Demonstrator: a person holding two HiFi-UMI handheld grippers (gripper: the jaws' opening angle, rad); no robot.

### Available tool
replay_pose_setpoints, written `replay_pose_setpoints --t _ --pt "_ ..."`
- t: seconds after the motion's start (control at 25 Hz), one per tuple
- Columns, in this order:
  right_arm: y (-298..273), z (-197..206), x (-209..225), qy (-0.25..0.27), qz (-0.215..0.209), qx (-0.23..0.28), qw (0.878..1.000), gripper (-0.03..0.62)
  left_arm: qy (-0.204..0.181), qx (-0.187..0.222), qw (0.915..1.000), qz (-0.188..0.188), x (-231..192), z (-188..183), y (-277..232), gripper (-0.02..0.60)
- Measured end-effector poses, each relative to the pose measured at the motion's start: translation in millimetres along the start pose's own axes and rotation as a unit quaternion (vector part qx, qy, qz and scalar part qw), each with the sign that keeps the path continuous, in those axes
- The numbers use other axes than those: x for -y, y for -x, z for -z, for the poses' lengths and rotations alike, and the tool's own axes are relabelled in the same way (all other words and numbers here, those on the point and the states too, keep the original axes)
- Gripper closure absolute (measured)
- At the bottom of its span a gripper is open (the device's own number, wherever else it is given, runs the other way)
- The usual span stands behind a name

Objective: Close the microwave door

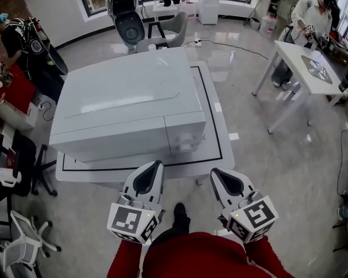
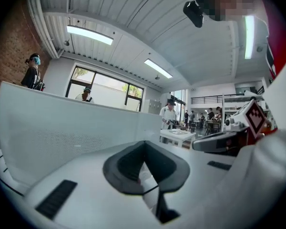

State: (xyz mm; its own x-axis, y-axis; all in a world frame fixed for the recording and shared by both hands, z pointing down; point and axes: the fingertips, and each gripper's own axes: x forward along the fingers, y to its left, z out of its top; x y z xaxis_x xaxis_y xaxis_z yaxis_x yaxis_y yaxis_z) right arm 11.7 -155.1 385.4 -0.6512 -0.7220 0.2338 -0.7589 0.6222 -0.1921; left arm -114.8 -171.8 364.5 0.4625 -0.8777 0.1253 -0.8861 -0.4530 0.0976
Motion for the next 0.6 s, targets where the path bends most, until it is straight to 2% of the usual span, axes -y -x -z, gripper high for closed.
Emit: replay_pose_setpoints --t 0.12,0.24,0.36,0.6 --pt "4.3 -3.2 -3.2 0.009 -0.007 0.017 1.0 0.582 -0.003 -0.006 0.9998 0.017 13.4 6.2 5.5 0.571" --pt "8.1 -3.2 -7.3 0.008 -0.01 0.021 1.0 0.582 -0.003 -0.018 0.9997 0.016 15.1 16.7 15.1 0.571" --pt "11.3 -4.0 -9.2 0.011 -0.011 0.027 1.0 0.582 0.009 -0.007 0.9999 0.012 16.7 13.9 23.0 0.571" --pt "14.5 -5.3 -9.4 0.008 -0.015 0.04 0.999 0.582 -0.008 0.0 0.9999 0.012 14.8 13.2 40.2 0.571"
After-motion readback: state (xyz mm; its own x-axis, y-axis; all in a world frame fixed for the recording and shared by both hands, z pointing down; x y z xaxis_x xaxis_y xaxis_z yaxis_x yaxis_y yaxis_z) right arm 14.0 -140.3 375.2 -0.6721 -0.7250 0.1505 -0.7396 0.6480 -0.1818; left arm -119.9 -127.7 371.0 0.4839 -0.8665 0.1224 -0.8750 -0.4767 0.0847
